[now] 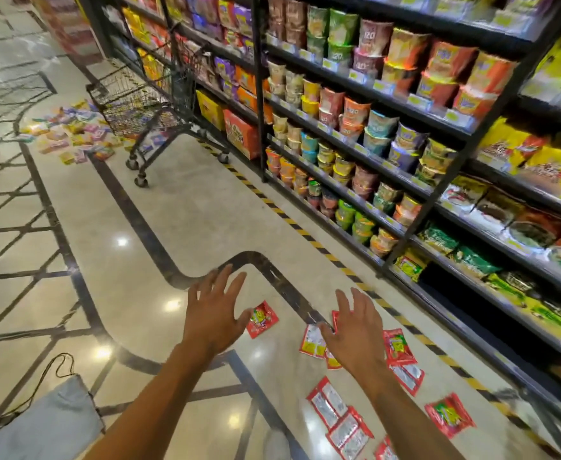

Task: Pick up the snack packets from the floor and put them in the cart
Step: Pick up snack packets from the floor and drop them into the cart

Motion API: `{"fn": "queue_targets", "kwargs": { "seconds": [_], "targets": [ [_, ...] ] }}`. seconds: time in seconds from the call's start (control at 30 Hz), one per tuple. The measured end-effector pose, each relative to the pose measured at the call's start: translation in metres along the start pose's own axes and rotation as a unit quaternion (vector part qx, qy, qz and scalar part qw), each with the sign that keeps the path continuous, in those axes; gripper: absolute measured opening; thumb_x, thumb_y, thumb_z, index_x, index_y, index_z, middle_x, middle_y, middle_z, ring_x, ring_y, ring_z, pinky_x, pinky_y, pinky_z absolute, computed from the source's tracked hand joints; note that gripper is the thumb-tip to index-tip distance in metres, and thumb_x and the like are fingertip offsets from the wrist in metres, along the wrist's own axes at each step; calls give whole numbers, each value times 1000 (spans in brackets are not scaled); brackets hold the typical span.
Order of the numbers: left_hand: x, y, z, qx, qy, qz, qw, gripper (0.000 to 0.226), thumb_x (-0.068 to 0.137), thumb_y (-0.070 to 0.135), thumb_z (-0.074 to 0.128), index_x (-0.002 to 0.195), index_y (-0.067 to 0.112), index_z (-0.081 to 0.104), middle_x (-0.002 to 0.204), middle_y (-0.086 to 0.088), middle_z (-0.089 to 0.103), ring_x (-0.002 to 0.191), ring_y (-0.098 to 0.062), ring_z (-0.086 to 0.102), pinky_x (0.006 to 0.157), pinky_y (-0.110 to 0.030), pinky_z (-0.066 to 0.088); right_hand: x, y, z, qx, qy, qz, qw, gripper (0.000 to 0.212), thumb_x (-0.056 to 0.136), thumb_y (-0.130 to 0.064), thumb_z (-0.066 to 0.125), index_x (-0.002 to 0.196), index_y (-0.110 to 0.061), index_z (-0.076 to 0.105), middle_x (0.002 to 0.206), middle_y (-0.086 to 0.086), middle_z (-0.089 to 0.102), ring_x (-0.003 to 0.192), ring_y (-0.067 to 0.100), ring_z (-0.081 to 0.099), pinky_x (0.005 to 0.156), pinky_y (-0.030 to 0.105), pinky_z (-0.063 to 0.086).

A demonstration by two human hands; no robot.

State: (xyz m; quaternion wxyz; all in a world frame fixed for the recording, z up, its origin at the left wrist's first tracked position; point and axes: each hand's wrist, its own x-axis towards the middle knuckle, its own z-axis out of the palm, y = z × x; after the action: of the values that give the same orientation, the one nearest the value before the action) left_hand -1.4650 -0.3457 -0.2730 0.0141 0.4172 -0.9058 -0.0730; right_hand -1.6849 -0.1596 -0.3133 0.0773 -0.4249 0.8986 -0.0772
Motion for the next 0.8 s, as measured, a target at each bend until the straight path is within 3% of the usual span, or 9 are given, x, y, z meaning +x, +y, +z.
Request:
{"fn": "queue_targets", "kwargs": {
  "seconds": [0.13, 0.23, 0.4, 0.57, 0.7, 0.8],
  "targets": [
    [64, -7, 12, 5, -27, 37, 999, 82, 88, 72, 53, 158, 35, 30, 170, -1, 24, 155, -34, 25, 122, -60, 20, 46, -2, 1, -9, -15, 31, 999, 78, 90, -70, 50, 154, -25, 40, 160, 14, 39, 148, 38, 36, 117, 53, 36],
    [113, -16, 27, 11, -44, 67, 997, 81, 88, 74, 48, 158, 35, 32, 168, -2, 27, 152, -37, 30, 121, -62, 26, 76, -2, 10, -10, -10, 52, 999, 77, 90, -68, 48, 153, -23, 44, 159, 17, 42, 147, 40, 39, 116, 54, 37],
    [203, -27, 60, 24, -79, 121, 989, 79, 85, 71, 47, 152, 30, 44, 163, -7, 39, 146, -38, 39, 115, -63, 34, 134, -5, 29, -22, -38, 117, 992, 80, 88, -69, 58, 152, -23, 46, 159, 16, 44, 146, 41, 42, 115, 57, 37],
    [290, -31, 119, 20, -128, 155, 979, 82, 85, 74, 31, 152, 28, 47, 160, -9, 43, 147, -39, 39, 116, -61, 32, 192, 2, 72, -7, -66, 178, 982, 78, 95, -66, 50, 160, -29, 30, 169, 10, 26, 156, 38, 23, 124, 55, 21],
    [344, -35, 183, 28, -157, 197, 967, 75, 87, 66, 45, 151, 26, 47, 156, -10, 48, 143, -39, 44, 113, -61, 37, 233, 19, 125, -26, -91, 202, 975, 77, 90, -68, 45, 153, -24, 45, 160, 16, 42, 148, 43, 38, 117, 60, 33],
    [373, -34, 234, 27, -175, 206, 962, 75, 86, 64, 47, 150, 25, 47, 157, -10, 47, 140, -38, 46, 110, -60, 40, 258, 36, 170, -28, -108, 219, 969, 77, 88, -62, 53, 153, -21, 44, 157, 18, 43, 146, 43, 37, 115, 58, 37]
  ]
}}
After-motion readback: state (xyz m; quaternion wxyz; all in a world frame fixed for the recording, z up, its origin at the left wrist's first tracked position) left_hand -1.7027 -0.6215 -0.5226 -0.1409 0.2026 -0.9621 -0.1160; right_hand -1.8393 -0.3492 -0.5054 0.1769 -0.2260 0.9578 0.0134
